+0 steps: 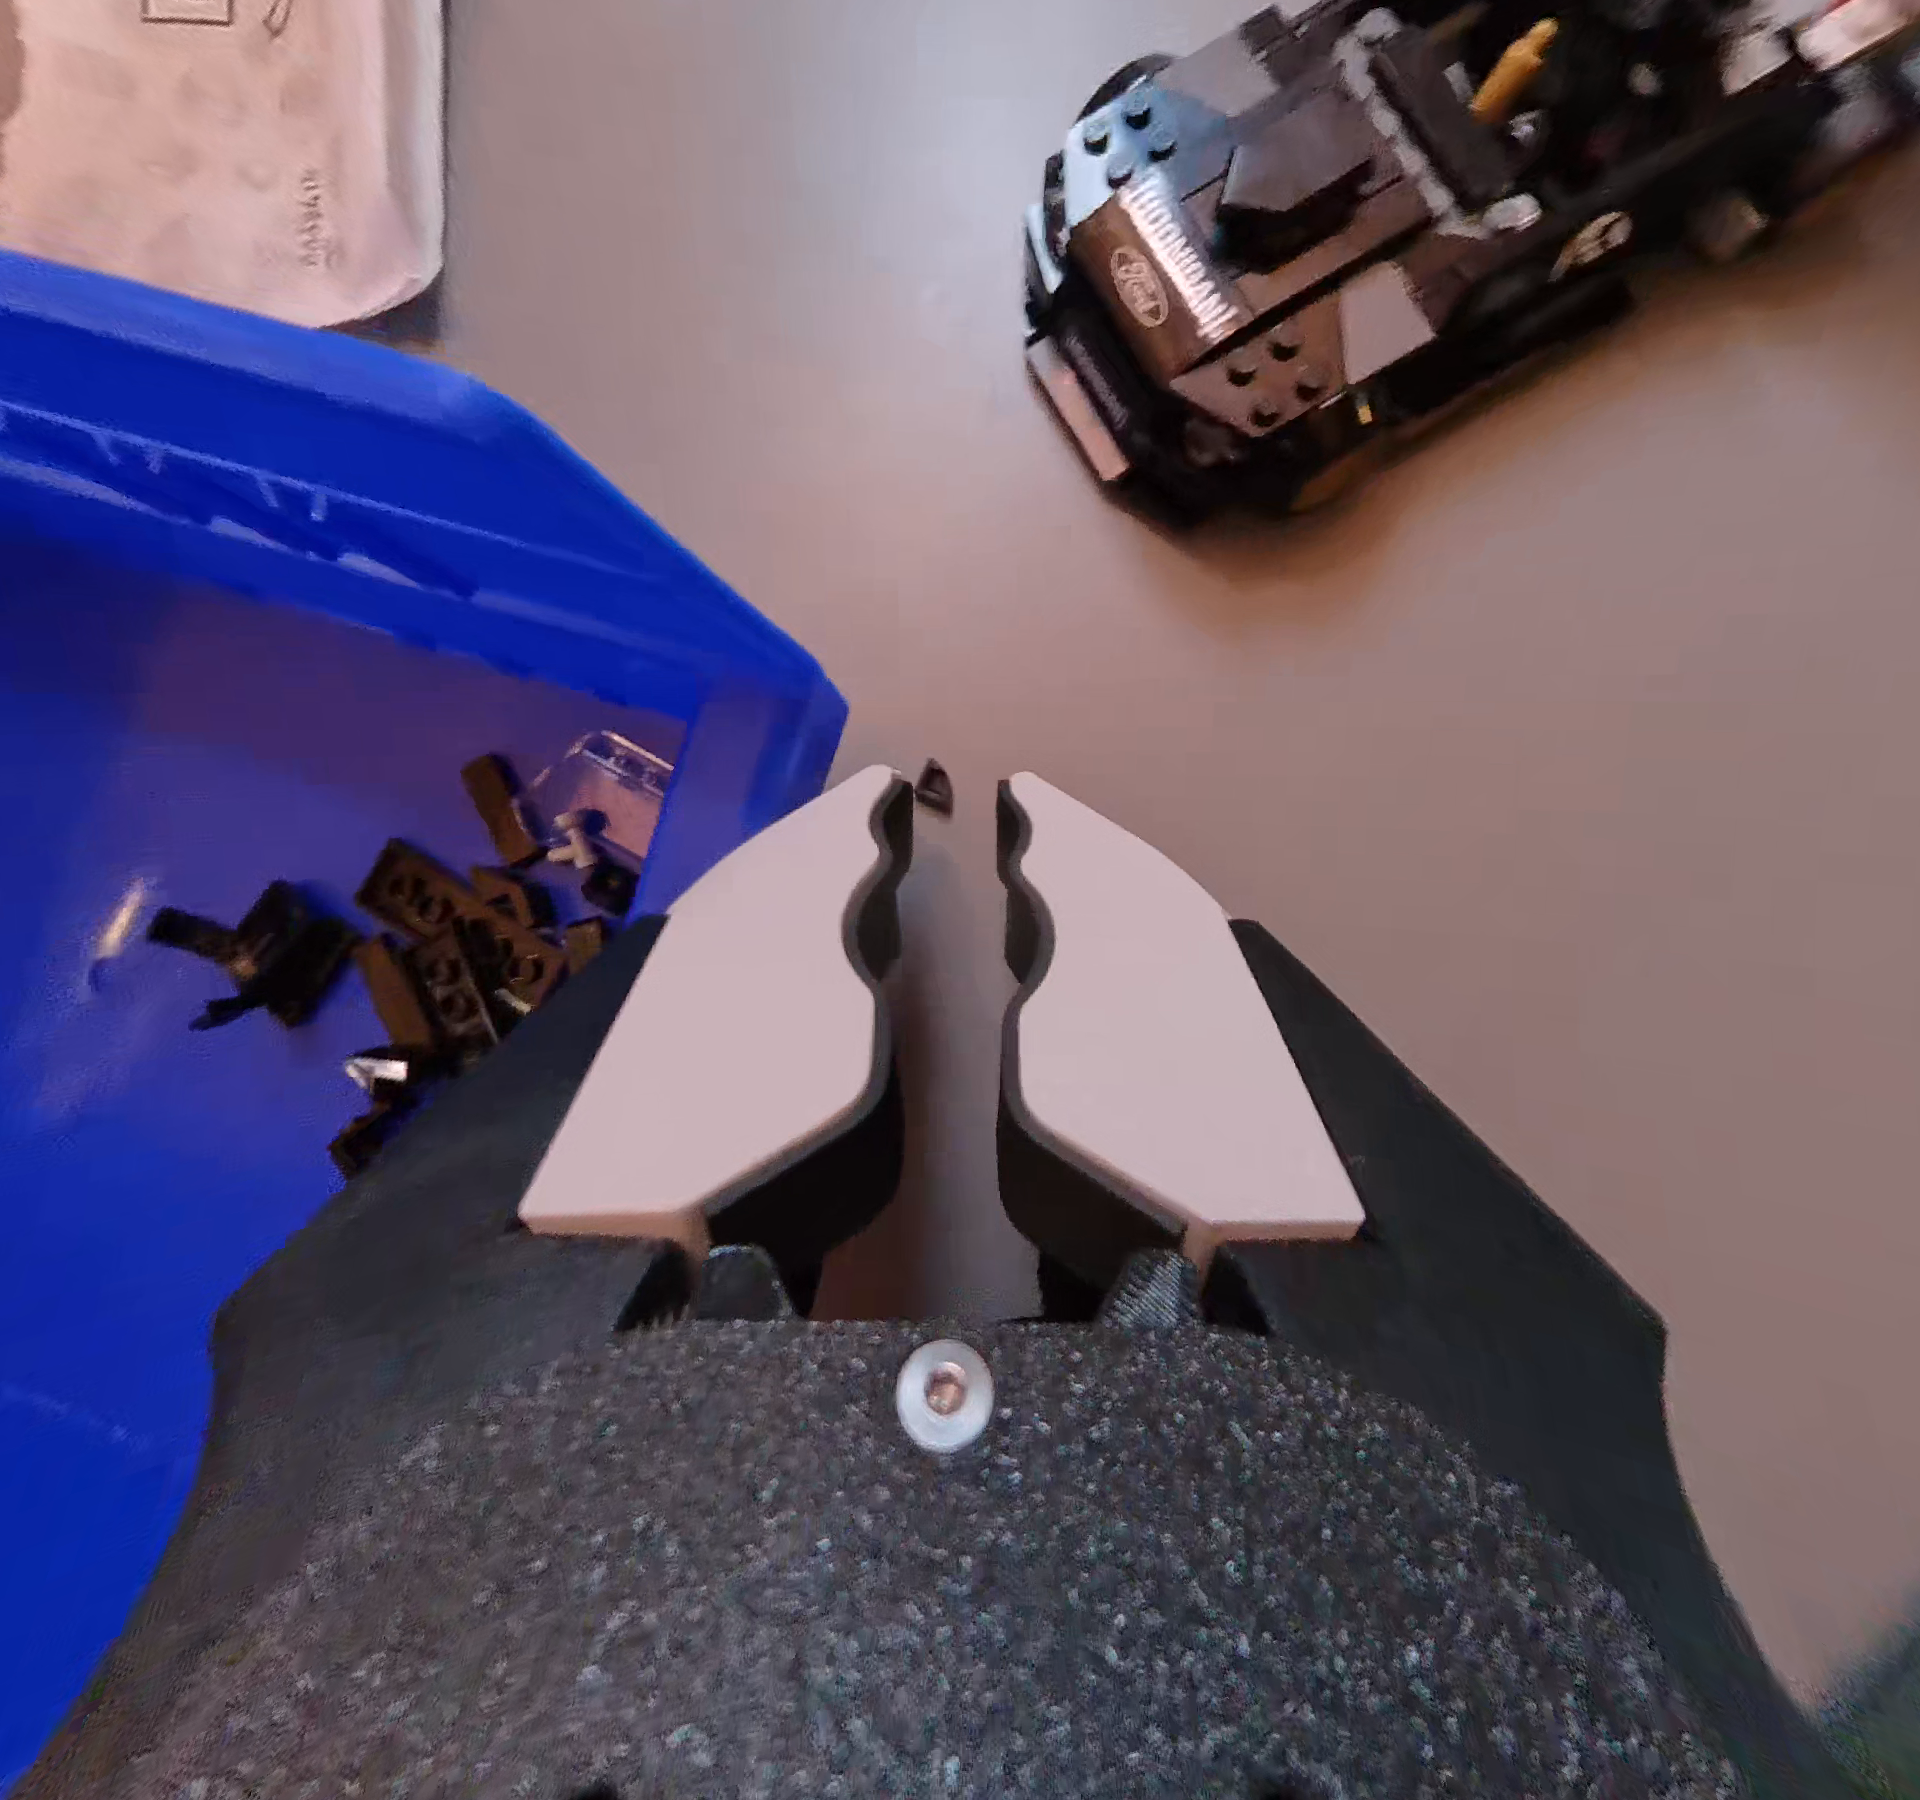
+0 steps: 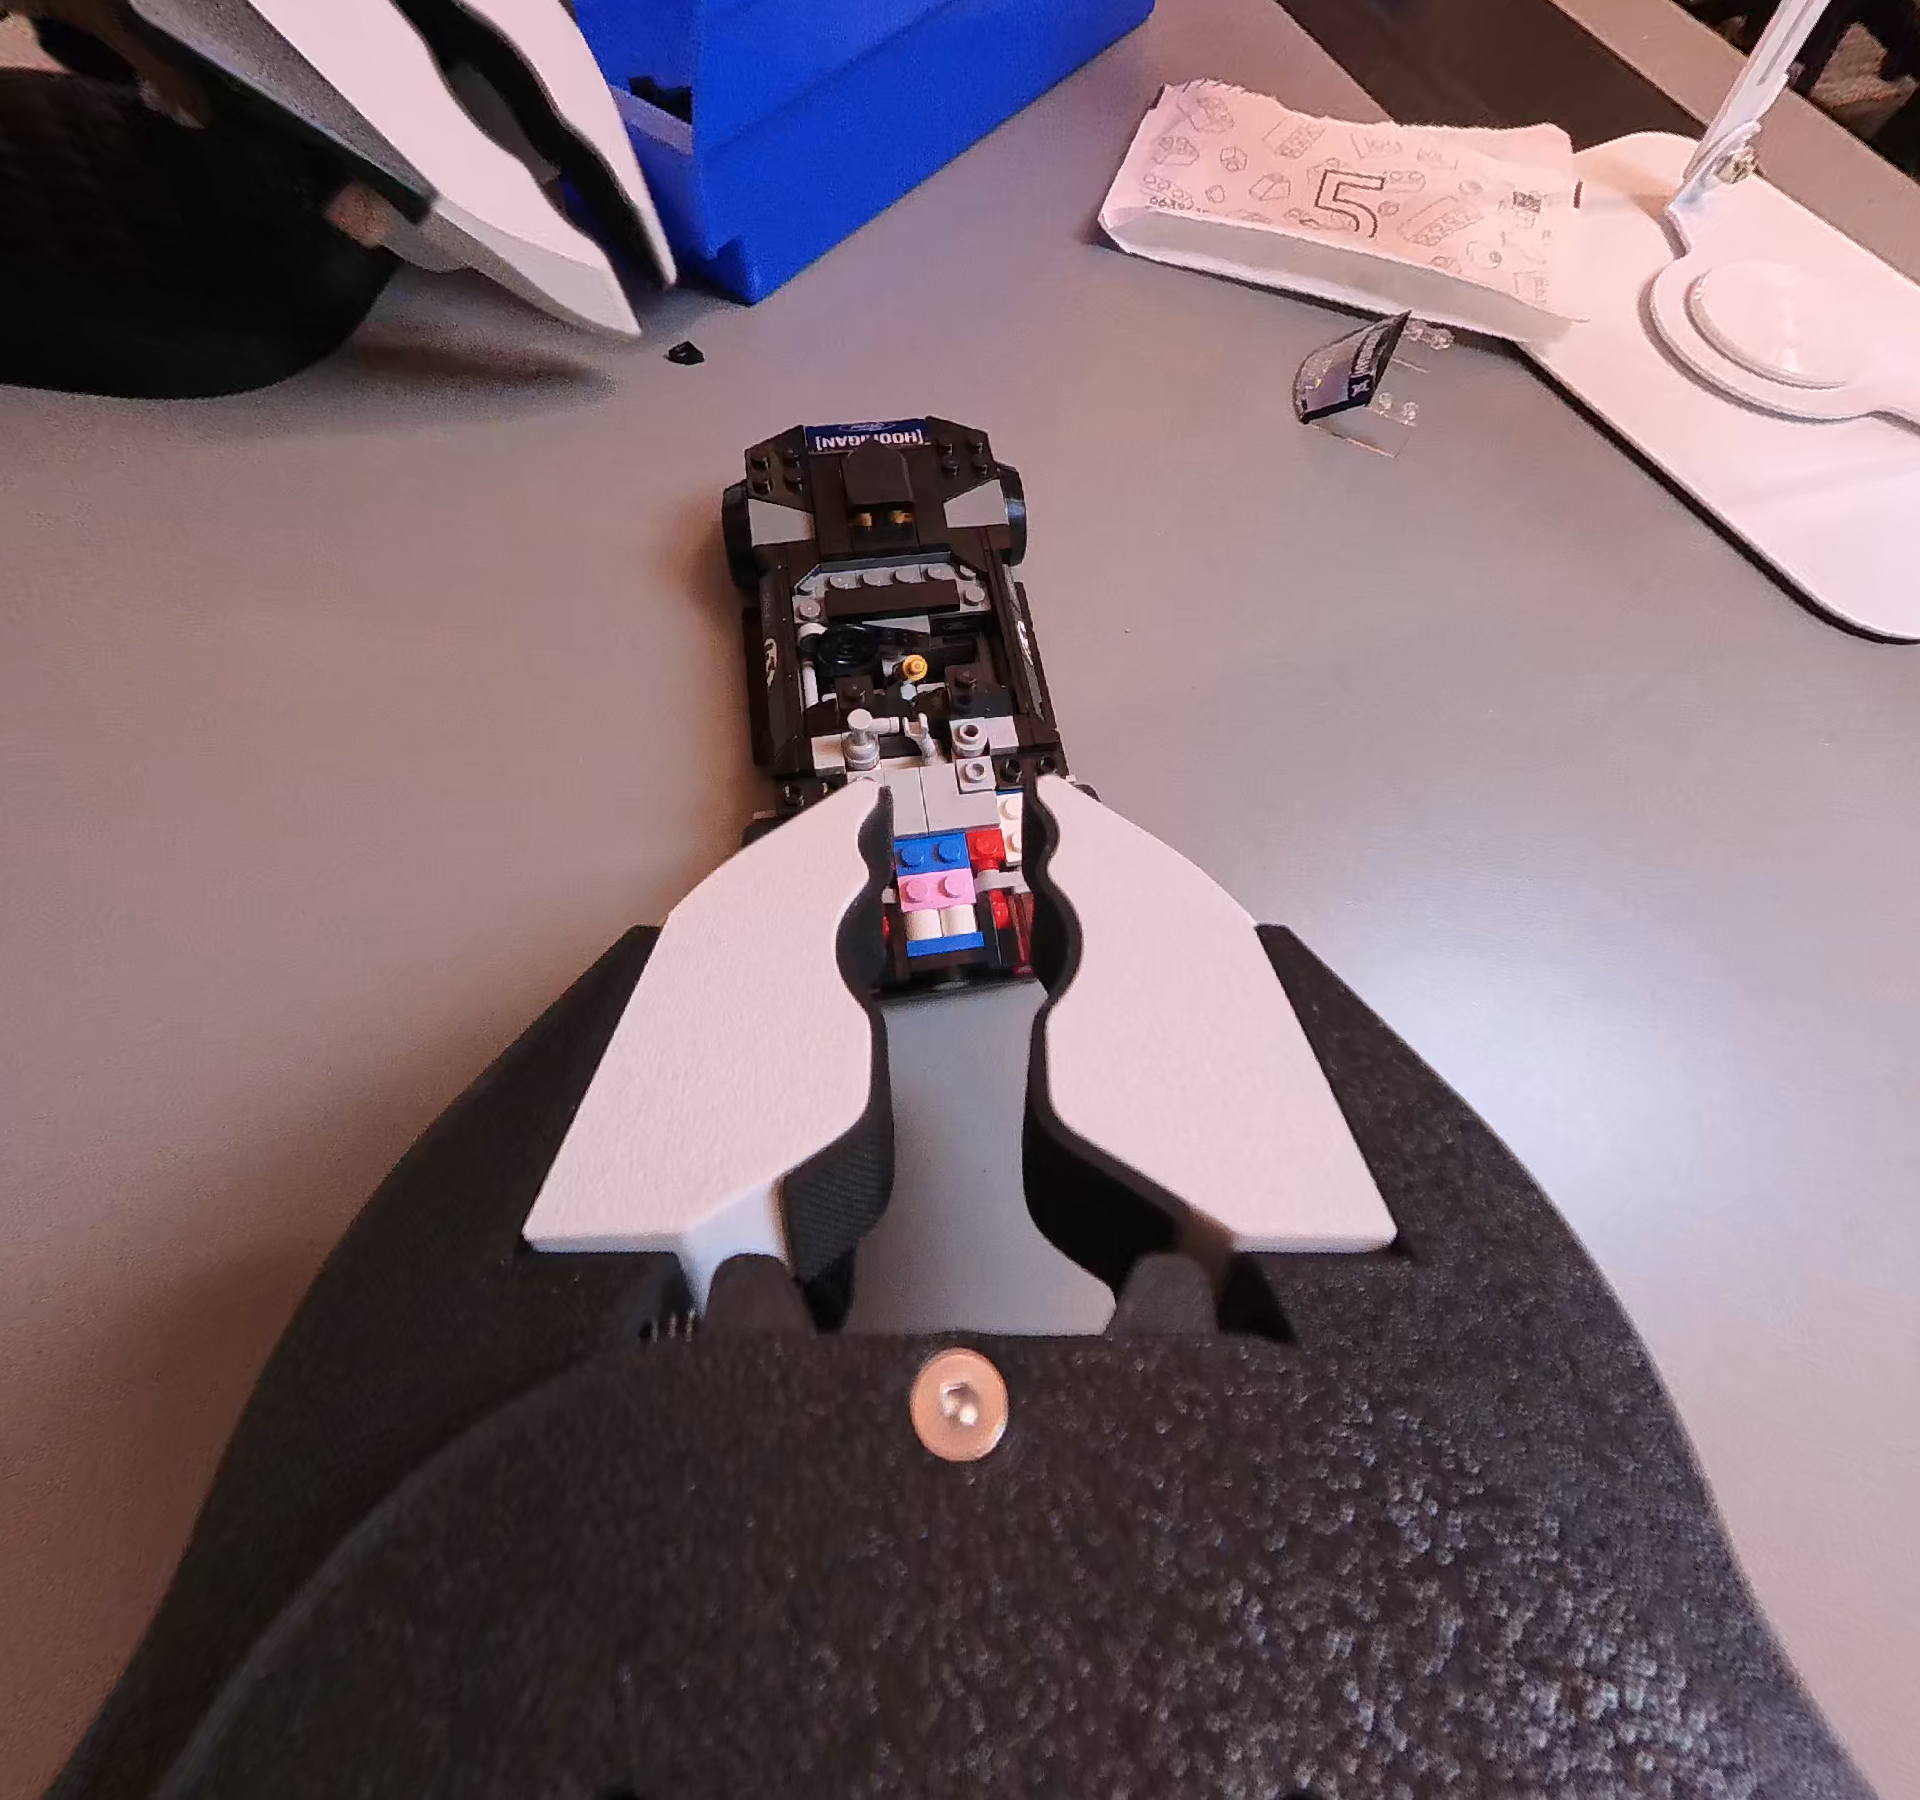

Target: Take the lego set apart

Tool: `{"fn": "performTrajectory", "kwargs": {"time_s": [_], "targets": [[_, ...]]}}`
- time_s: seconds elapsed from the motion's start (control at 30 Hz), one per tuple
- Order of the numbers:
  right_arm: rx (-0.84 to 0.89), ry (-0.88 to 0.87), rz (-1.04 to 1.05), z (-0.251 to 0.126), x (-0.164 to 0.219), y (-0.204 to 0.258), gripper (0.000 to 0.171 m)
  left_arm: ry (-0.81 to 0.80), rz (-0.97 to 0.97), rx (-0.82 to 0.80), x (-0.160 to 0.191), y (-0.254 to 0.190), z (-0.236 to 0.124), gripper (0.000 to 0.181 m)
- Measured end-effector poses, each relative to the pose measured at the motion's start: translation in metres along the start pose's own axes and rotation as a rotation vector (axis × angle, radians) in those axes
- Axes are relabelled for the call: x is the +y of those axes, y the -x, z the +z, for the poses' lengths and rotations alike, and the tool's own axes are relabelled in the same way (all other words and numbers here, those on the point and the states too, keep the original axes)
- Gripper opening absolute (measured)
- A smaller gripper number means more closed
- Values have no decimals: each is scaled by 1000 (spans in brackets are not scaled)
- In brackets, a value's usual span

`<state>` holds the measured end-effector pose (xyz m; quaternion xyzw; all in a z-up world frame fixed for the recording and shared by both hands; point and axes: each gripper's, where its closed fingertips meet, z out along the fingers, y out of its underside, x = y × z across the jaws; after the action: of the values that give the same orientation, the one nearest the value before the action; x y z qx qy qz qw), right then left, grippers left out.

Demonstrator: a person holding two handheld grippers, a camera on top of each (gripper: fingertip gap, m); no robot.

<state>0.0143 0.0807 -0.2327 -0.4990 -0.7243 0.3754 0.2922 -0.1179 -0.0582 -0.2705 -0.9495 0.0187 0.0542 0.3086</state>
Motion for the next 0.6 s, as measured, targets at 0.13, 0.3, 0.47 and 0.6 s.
{"fn": "performTrajectory", "kwargs": {"time_s": [0.13,0.3,0.47,0.6], "targets": [[1,-7,-1,-3,0,0,23,50,-39,-3,7,-1,13,28],[4,-16,5,-7,-1,-2,23,43,-87,28,5,0,16,18],[9,-19,7,-9,-1,-4,23,48,-108,80,6,-5,16,8],[15,-22,1,-10,-2,-4,23,55,-72,106,9,-7,12,8]]}}
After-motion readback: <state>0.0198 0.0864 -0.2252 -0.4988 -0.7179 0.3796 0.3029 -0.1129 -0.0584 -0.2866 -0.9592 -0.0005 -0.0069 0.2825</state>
